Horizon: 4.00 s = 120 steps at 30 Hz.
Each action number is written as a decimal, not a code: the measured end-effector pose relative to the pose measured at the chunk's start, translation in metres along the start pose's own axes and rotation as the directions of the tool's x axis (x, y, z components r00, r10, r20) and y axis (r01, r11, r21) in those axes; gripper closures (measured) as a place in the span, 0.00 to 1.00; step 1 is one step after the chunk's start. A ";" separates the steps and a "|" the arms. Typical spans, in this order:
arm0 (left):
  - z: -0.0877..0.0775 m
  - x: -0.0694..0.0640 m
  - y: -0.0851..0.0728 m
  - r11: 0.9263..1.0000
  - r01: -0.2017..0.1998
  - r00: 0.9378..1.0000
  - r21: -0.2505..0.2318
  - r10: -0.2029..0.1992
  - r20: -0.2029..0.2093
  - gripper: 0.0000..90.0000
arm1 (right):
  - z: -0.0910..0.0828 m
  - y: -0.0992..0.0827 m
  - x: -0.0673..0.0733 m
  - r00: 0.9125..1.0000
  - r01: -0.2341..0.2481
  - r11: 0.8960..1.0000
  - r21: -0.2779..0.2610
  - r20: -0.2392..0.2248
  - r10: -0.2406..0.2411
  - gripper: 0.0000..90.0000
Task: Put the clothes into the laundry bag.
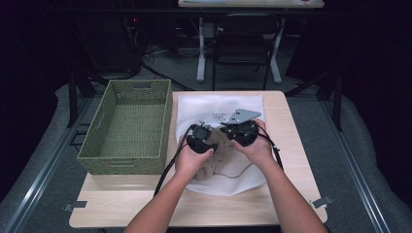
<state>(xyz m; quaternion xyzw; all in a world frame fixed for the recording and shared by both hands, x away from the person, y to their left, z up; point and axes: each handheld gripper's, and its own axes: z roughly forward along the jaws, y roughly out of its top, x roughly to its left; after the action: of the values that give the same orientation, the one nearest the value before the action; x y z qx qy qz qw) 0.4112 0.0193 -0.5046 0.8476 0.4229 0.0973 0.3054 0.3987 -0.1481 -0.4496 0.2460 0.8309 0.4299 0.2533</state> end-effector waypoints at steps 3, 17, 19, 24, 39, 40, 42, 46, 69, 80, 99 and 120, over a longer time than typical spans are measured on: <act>0.003 0.001 0.001 1.000 0.013 1.000 -0.005 -0.013 -0.001 0.69 | 0.000 0.000 0.000 1.000 0.000 1.000 0.002 -0.001 0.000 0.96; 0.014 0.008 0.003 0.996 0.073 0.997 -0.045 -0.074 -0.023 0.66 | 0.006 -0.003 0.001 1.000 0.003 1.000 0.023 -0.005 -0.003 0.96; 0.016 0.008 0.002 0.997 0.067 0.997 -0.041 -0.068 -0.022 0.64 | 0.008 -0.004 0.002 1.000 0.004 1.000 0.028 -0.006 -0.003 0.96; 0.020 0.009 0.002 0.997 0.062 0.998 -0.036 -0.063 -0.021 0.61 | 0.011 -0.006 0.002 1.000 -0.002 0.999 0.037 -0.007 0.002 0.96; 0.024 0.004 0.002 0.999 0.022 1.000 -0.034 -0.023 -0.018 0.53 | 0.016 -0.012 -0.004 1.000 -0.017 0.999 0.050 -0.006 0.017 0.96; 0.023 0.003 0.002 0.999 0.017 1.000 -0.036 -0.018 -0.023 0.52 | 0.017 -0.013 -0.004 1.000 -0.017 0.999 0.051 -0.005 0.018 0.96; 0.019 0.002 0.002 0.999 0.004 1.000 -0.039 -0.005 -0.025 0.52 | 0.017 -0.013 -0.004 1.000 -0.019 0.998 0.053 -0.004 0.019 0.96; 0.012 0.000 0.002 0.999 -0.014 0.999 -0.048 0.012 -0.035 0.52 | 0.018 -0.013 -0.004 1.000 -0.017 0.998 0.054 -0.007 0.017 0.96; -0.036 -0.011 -0.003 0.993 -0.100 0.993 -0.065 0.096 -0.063 0.51 | 0.015 -0.012 -0.005 1.000 -0.024 0.999 0.047 0.001 0.024 0.96; -0.032 -0.001 -0.014 0.983 -0.182 0.979 -0.017 0.180 -0.100 0.53 | 0.014 -0.009 -0.002 1.000 -0.008 0.999 0.044 0.001 0.008 0.96; 0.001 0.005 -0.017 0.996 -0.089 0.993 0.020 0.088 0.074 0.74 | 0.012 -0.007 0.000 1.000 -0.002 0.999 0.037 -0.002 0.002 0.96; 0.007 0.004 0.013 0.998 -0.027 0.998 -0.058 0.030 0.058 0.93 | 0.011 -0.006 0.002 1.000 -0.002 1.000 0.030 -0.010 0.002 0.96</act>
<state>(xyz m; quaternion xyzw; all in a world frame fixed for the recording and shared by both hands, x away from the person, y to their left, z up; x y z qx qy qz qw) 0.4253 0.0138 -0.5024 0.8469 0.3985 0.0888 0.3406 0.4024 -0.1434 -0.4606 0.2486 0.8383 0.4189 0.2449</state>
